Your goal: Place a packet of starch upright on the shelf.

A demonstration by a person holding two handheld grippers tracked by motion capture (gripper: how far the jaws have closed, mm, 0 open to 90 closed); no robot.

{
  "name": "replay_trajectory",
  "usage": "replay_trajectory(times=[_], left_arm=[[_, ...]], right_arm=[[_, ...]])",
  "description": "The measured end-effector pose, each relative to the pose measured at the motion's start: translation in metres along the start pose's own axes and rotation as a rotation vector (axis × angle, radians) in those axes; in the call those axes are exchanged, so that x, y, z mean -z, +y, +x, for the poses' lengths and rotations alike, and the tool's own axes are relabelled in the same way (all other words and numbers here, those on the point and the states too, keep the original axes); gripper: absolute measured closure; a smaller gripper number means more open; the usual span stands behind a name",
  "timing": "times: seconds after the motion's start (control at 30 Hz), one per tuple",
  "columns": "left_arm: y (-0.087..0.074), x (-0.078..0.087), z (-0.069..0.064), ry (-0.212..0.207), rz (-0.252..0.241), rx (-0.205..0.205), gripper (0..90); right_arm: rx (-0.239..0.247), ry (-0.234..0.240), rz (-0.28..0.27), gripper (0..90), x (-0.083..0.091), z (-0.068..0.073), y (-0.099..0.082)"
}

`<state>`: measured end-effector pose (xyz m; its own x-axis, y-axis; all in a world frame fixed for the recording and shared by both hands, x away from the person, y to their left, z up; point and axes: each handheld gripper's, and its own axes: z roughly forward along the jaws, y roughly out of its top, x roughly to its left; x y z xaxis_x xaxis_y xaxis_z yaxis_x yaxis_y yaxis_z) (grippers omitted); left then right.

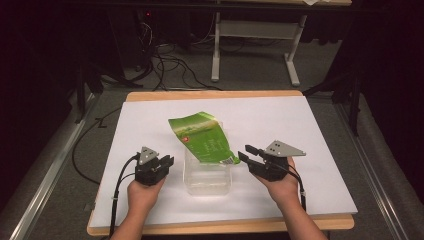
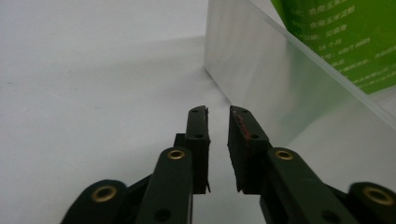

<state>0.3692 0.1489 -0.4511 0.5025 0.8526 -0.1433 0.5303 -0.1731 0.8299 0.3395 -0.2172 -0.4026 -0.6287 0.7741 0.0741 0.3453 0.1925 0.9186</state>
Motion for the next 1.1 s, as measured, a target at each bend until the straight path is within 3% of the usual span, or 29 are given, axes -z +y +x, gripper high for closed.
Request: replay_trajectory(times=[0.03, 0.07, 0.13, 0.17, 0.3, 0.33, 0.5, 0.67, 0.83, 1.1], left_arm=[[0.001, -0.003, -0.001, 0.024, -0.001, -0.012, 82.2], [0.005, -0.007, 0.000, 0.059, 0.019, -0.062, 87.5], [0.006, -0.009, 0.000, 0.067, 0.024, -0.063, 89.4], [0.006, -0.010, 0.000, 0.057, 0.021, -0.045, 90.0], [0.000, -0.016, -0.008, 0.015, 0.012, -0.024, 90.0], [0.000, -0.017, -0.010, 0.005, 0.014, -0.012, 90.0], [0.002, -0.020, -0.022, -0.003, 0.014, -0.022, 90.0], [0.000, -0.024, -0.024, -0.016, 0.024, -0.031, 90.0], [-0.002, -0.025, -0.030, -0.062, 0.028, -0.044, 90.0], [-0.002, -0.024, -0.029, -0.074, 0.022, -0.033, 90.0]], right_arm=[[0.000, 0.001, 0.004, 62.5, -0.001, 0.001, 0.000], [-0.004, -0.006, 0.018, 67.2, -0.004, 0.002, -0.001], [-0.013, -0.008, 0.022, 71.1, -0.006, 0.002, -0.002], [-0.015, -0.023, 0.028, 79.9, -0.010, 0.003, -0.002], [-0.011, -0.042, 0.041, 90.0, -0.016, 0.006, -0.002], [0.005, -0.062, 0.048, 90.0, -0.019, 0.009, -0.002], [0.011, -0.067, 0.082, 90.0, -0.026, 0.013, -0.004], [0.020, -0.066, 0.105, 90.0, -0.028, 0.016, -0.007], [0.019, -0.066, 0.121, 90.0, -0.030, 0.013, -0.010], [0.018, -0.075, 0.147, 90.0, -0.038, 0.013, -0.013]])
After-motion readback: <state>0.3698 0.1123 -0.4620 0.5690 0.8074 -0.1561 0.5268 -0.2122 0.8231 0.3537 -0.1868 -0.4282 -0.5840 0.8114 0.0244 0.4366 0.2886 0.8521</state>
